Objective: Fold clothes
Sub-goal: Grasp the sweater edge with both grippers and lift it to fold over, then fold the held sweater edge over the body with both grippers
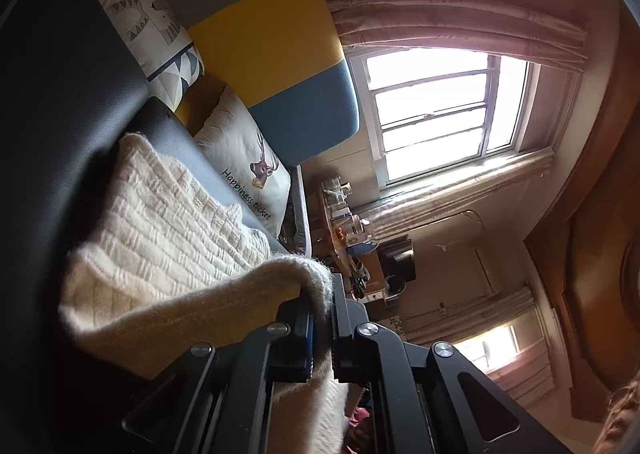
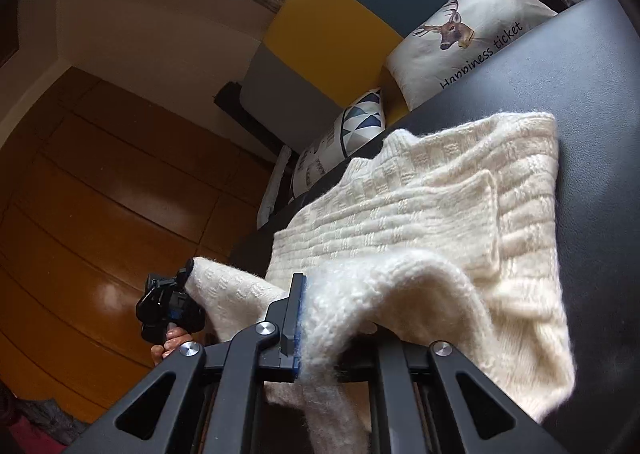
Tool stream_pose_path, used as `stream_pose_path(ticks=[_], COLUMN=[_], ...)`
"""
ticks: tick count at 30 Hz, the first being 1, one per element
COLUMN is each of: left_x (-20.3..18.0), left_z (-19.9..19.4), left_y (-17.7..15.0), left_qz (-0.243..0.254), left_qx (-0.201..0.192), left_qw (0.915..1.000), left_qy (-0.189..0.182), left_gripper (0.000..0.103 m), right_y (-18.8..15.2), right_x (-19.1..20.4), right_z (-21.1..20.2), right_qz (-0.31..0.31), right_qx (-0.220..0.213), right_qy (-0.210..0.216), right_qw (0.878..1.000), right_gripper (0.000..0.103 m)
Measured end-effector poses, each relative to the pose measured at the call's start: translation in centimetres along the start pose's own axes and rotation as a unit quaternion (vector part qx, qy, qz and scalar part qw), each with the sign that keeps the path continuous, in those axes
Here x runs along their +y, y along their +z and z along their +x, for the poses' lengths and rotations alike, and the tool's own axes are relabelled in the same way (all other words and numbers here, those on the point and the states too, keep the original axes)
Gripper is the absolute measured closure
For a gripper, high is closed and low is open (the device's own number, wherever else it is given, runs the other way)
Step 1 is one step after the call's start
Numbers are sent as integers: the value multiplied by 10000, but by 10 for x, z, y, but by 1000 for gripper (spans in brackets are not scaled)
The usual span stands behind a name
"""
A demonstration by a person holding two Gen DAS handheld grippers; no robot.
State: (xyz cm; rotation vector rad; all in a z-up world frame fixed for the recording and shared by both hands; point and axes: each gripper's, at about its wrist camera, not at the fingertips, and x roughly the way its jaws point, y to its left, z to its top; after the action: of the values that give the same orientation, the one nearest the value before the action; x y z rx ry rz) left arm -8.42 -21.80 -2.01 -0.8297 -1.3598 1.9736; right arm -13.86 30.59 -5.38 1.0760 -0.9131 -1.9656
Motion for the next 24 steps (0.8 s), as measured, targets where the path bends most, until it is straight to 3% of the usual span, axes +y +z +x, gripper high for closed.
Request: stream_pose_path(ticks=[3,5,6,9,12,14,17,18,24], left_x=[7,16,21,55,102,128,145,145,133], left_z=[21,32,37,50,64,67,62,60,31], left_y=[16,28,34,54,64,60,49,46,5], left_qz=[-72,-225,-322,-1130,-2028,-2344,-2468,-2389,-2006], left_qx=[46,41,15,-158,-206,-237,-290,-288,-132], left_qw=[9999,9997,9994,9933,9785,9697,9673,9692,9761], left_qy=[109,120,92,203,319,642,513,527,828], left_gripper=[97,97,97,97,97,97,94,94,94], right_y=[21,38,46,59,55,50,35,30,-19], right_x=[-15,-34,-48,-86,-114,-119,-114,-111,-94], right_z=[15,26,32,47,54,50,46,45,19], right_qz=[329,904,1272,1864,2350,2293,1932,1805,1516], right_qx=[-66,-95,-140,-216,-310,-437,-362,-323,-31], right_qy=[49,45,34,-126,249,471,397,355,241], right_qw=[9994,9958,9918,9822,9712,9712,9797,9824,9881], right_gripper=[91,88,78,77,82,82,91,95,96])
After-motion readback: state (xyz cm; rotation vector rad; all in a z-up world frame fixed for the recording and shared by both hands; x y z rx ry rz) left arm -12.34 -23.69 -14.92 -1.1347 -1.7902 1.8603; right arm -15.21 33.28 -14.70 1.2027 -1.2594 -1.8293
